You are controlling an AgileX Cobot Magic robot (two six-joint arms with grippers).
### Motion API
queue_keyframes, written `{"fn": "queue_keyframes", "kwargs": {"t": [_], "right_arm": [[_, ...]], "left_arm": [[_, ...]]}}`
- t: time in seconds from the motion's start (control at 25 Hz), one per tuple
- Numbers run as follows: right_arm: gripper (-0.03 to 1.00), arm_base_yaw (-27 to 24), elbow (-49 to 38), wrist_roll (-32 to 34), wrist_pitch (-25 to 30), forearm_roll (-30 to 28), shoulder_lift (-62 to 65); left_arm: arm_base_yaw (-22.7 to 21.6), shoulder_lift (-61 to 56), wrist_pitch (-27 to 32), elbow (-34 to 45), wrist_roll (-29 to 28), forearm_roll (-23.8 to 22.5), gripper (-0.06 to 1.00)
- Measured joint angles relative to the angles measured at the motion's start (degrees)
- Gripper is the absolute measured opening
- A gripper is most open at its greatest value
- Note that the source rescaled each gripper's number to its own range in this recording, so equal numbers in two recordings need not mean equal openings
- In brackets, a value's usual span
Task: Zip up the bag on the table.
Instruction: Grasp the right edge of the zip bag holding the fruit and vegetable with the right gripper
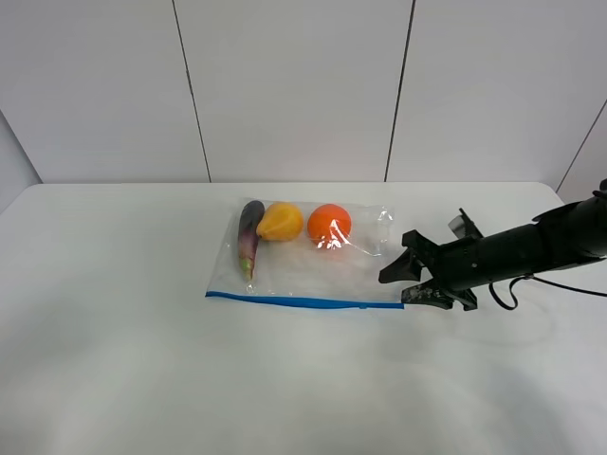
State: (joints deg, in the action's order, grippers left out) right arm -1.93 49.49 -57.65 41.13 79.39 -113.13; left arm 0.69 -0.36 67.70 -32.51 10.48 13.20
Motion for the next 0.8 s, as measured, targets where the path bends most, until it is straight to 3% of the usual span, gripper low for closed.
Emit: {"fn": "queue_keyframes", "kwargs": {"t": [0.32,0.8], "right_arm": [[0.90,-0.89,0.00,0.00,1.07,-1.85,0.00],[0.90,4.08,0.00,-1.68,-1.63,1.42,-1.80]], "left_arm": [[0.00,0.00,0.00,0.00,0.00,0.00,1.00],[0.00,0.00,0.00,0.00,0.00,0.00,1.00]]}}
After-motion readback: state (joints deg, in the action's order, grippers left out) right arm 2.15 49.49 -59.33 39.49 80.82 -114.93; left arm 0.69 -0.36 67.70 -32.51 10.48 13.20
